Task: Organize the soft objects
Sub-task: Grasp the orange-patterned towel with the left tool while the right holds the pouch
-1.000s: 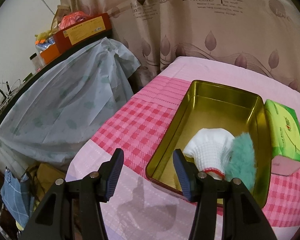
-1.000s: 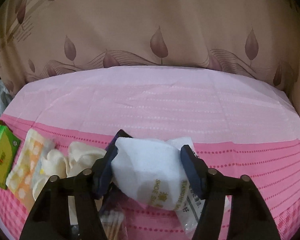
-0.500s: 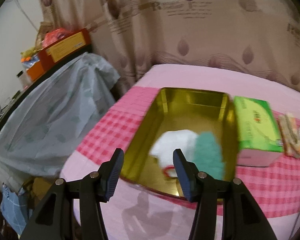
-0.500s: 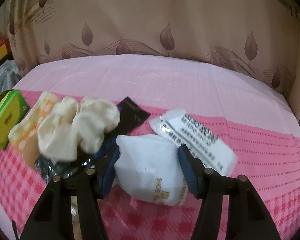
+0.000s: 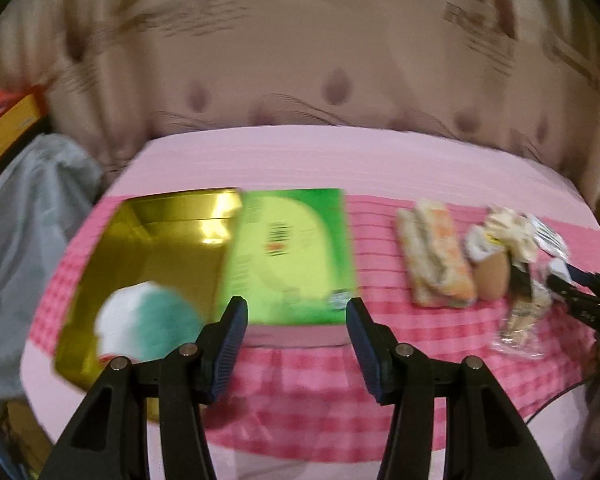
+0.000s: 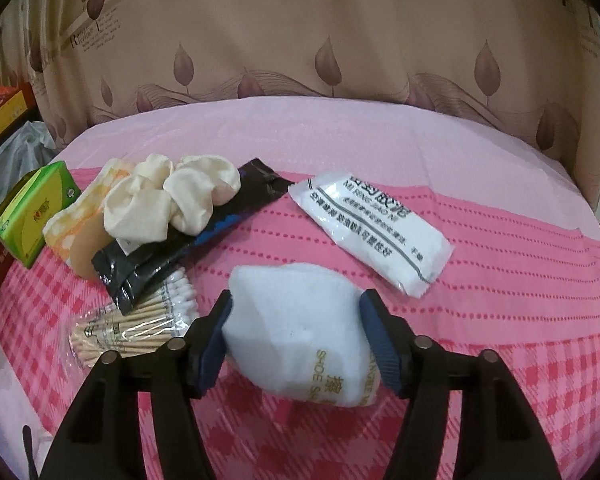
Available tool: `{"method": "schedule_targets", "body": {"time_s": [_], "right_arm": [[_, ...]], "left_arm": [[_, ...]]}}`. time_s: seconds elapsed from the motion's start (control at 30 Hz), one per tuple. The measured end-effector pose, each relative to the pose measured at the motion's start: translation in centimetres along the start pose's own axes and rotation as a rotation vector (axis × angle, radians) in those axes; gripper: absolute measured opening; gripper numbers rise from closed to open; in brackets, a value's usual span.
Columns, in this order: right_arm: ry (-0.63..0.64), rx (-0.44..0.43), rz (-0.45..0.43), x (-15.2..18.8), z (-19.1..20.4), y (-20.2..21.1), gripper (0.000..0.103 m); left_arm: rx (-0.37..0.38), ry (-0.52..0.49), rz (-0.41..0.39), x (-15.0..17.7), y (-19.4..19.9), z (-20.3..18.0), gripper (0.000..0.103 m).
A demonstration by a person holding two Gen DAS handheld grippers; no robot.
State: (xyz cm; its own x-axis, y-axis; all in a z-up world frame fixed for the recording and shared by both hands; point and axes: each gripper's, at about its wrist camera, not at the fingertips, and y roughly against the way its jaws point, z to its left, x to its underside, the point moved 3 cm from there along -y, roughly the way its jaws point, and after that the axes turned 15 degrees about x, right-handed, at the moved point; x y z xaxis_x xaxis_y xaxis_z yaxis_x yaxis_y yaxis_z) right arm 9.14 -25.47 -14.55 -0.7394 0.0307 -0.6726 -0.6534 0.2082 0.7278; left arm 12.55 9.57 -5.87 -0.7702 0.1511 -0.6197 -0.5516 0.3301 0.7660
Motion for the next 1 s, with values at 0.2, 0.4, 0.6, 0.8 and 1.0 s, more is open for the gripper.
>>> {"method": "schedule_targets", "body": {"time_s": [0.2,0.4,0.6,0.8,1.0], "right_arm": [[0.027,0.026,0.006,0.4,0.2,-0.1,0.048],[0.019,0.101,0.004,1.0,-0.6,0.2,0.043],[0.002,0.107,0.014,1.2,-0.8,0.0,0.045],[-0.014,0.082,0.020,1.2,-1.1,0.0,0.047],[-0.010,0.083,0.022,1.2,-1.0,-0.1,0.048]], "left_arm": [[0.112,-0.022,0.084,-1.4,-4.6,-4.4,0.053],[0.148,-0.032,0.135,-2.3,-7.8,-6.7,0.053],[0.185,0.018,0.147,-3.6,-10.7,-7.0,0.053],[0.181,0.012,0.183,-3.8,-13.8,-8.0,0.053],[0.249,0.062,0.160,-3.5,-14.3,-7.5,0.041]]}}
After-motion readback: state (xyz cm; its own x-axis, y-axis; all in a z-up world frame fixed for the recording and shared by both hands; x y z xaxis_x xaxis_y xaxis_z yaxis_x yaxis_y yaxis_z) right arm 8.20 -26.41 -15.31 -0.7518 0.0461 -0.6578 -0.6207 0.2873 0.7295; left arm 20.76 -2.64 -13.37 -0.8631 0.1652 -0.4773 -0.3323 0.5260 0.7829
